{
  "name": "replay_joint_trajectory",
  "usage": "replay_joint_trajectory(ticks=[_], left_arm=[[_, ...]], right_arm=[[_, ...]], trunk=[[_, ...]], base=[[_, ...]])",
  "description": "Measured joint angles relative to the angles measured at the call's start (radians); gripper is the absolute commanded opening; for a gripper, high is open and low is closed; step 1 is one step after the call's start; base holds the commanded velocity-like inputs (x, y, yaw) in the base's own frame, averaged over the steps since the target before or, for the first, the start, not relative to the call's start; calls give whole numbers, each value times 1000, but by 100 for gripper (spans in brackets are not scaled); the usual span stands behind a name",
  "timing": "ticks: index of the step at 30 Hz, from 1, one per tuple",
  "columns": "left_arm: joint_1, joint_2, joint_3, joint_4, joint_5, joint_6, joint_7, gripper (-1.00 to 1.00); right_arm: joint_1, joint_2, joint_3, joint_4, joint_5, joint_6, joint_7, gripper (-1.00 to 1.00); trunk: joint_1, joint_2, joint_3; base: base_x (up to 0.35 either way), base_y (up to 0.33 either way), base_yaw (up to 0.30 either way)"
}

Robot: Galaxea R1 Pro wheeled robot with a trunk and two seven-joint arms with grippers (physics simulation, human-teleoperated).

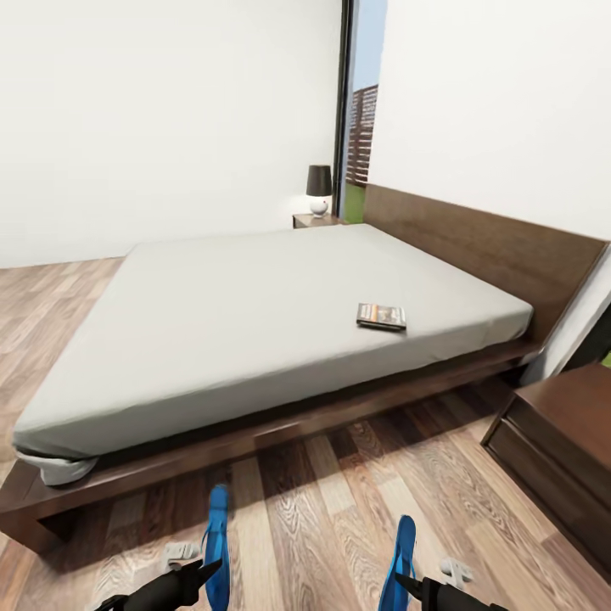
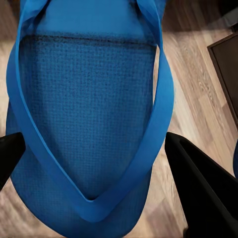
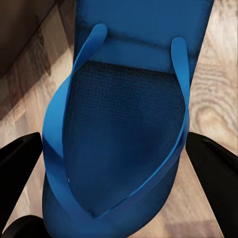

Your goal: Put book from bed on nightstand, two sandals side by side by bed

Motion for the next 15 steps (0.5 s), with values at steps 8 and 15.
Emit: replay_joint_trajectory(ticks=[8,15], left_arm=[[0,0,0,0,0,0,0,-100],[0,0,0,0,0,0,0,-100]], right_arm=[[0,0,0,0,0,0,0,-100],[0,0,0,0,0,0,0,-100]], trunk=[[0,0,-4],[0,0,-8]], base=[[0,0,273],[0,0,272]])
